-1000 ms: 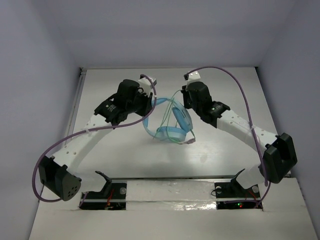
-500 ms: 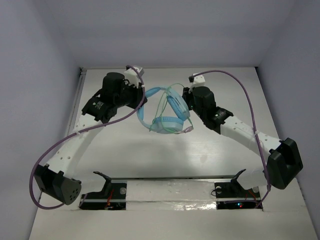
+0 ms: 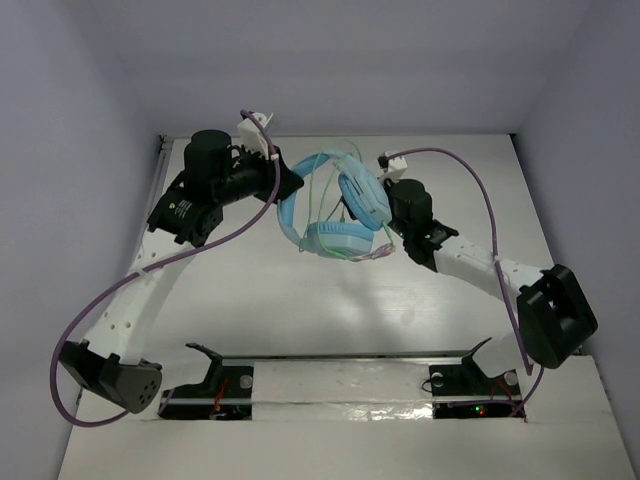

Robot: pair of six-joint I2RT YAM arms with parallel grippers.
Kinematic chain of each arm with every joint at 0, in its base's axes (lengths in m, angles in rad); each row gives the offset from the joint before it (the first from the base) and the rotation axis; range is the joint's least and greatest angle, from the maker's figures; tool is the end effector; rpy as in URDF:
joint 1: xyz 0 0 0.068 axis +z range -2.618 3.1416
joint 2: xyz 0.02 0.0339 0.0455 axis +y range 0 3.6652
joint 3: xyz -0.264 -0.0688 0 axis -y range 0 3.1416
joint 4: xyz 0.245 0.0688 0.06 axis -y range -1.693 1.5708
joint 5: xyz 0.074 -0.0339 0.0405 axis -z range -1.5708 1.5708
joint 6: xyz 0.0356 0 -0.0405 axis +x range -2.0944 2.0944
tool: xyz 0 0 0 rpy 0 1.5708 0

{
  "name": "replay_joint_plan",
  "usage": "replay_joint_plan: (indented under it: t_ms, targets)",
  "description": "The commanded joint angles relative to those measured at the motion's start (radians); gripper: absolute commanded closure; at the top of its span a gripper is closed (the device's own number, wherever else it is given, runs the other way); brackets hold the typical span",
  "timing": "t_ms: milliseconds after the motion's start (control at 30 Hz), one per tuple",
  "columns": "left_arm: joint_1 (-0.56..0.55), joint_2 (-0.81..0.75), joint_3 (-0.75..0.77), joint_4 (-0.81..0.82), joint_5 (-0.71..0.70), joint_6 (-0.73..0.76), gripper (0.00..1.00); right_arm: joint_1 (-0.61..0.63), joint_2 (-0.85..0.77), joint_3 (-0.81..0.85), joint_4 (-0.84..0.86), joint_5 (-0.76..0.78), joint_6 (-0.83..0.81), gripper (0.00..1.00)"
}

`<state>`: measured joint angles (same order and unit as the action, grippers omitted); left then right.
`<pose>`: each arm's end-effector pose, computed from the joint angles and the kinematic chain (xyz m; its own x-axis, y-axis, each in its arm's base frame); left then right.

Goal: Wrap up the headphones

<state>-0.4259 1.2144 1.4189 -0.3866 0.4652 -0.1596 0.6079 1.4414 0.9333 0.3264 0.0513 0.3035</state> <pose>0.2299 -0.1218 0.4503 -0.2854 -0.0265 -0.9581 0.7350 0.6355 -0.2365 0.2776 0.1909 0.2887 -0.2996 0.1551 -0.9414 -0.4605 0.8406 0.2851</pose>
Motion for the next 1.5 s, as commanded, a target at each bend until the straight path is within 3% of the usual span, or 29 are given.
replay_joint_plan:
  t_ms: [0, 167, 300, 467, 667, 867, 1067, 1300, 1367, 1467]
  targets:
    - [-0.002, -0.042, 0.066, 0.077, 0.047, -0.07, 1.0, -0.007, 0.045, 0.016, 0.16, -0.132, 0.025, 0.48]
    - [-0.002, -0.042, 0.069, 0.074, 0.015, -0.081, 1.0, -0.007, 0.088, -0.001, 0.261, -0.249, 0.072, 0.46]
    - [-0.002, -0.049, 0.061, 0.1, -0.003, -0.106, 1.0, -0.007, 0.111, -0.036, 0.315, -0.263, 0.124, 0.66]
    - [-0.002, -0.039, 0.086, 0.095, 0.018, -0.118, 1.0, -0.007, 0.177, -0.06, 0.397, -0.317, 0.163, 0.45]
    - [-0.002, 0.02, 0.167, -0.069, -0.077, -0.08, 1.0, -0.007, 0.211, -0.149, 0.585, -0.433, 0.21, 0.38]
    - [-0.002, 0.03, 0.169, -0.092, -0.033, -0.096, 1.0, -0.007, 0.31, -0.087, 0.686, -0.499, 0.255, 0.26]
    - [-0.002, 0.034, 0.196, -0.11, 0.03, -0.116, 1.0, -0.007, 0.329, 0.018, 0.578, -0.476, 0.189, 0.14]
    - [-0.045, 0.042, 0.166, -0.158, 0.07, -0.092, 1.0, -0.007, 0.404, 0.157, 0.493, -0.453, 0.114, 0.13]
    - [-0.045, 0.042, 0.164, -0.184, 0.085, -0.081, 1.0, -0.007, 0.437, 0.2, 0.494, -0.484, 0.123, 0.16]
    - [-0.045, 0.039, 0.195, -0.242, 0.03, -0.064, 1.0, -0.007, 0.442, 0.196, 0.526, -0.502, 0.144, 0.53]
